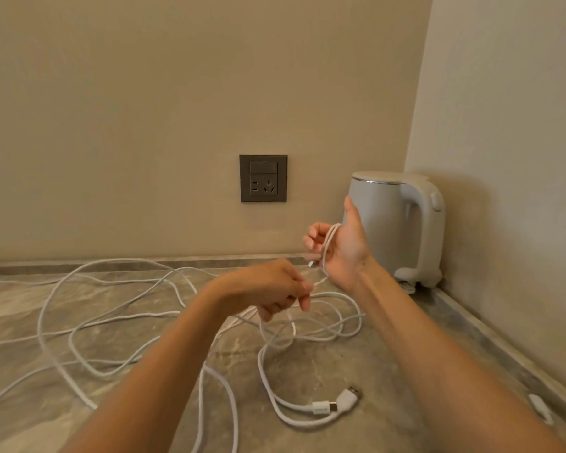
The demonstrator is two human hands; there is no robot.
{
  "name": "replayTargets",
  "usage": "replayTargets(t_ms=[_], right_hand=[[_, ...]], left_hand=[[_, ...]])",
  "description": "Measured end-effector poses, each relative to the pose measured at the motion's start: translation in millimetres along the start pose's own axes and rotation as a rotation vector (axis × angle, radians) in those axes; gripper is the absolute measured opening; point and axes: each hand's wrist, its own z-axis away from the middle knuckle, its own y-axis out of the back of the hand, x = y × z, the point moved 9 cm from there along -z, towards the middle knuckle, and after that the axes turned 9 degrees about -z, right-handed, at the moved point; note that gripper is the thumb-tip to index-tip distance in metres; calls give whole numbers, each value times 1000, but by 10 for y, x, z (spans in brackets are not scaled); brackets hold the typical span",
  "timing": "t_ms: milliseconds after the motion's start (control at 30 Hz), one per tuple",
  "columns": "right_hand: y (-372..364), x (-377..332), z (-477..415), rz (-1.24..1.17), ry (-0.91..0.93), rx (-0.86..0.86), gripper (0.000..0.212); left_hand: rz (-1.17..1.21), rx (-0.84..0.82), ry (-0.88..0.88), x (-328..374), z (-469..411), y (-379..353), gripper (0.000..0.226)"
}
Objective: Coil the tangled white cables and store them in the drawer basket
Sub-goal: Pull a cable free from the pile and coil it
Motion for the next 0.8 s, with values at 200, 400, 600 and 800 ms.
replayTargets(t_ms=[200,400,600,800], right_hand=[[67,107,-20,496,-60,18,83],[-103,320,48,668,-244,-176,91],[-259,592,278,710,-498,-428,93],[-563,607,471,193,-550,-659,96]], left_hand=[[111,266,-26,-22,73,430,37],[293,508,-80,-40,199,741,31],[478,617,-62,-152,216,782,27],[416,751,-119,-87,189,720,31]])
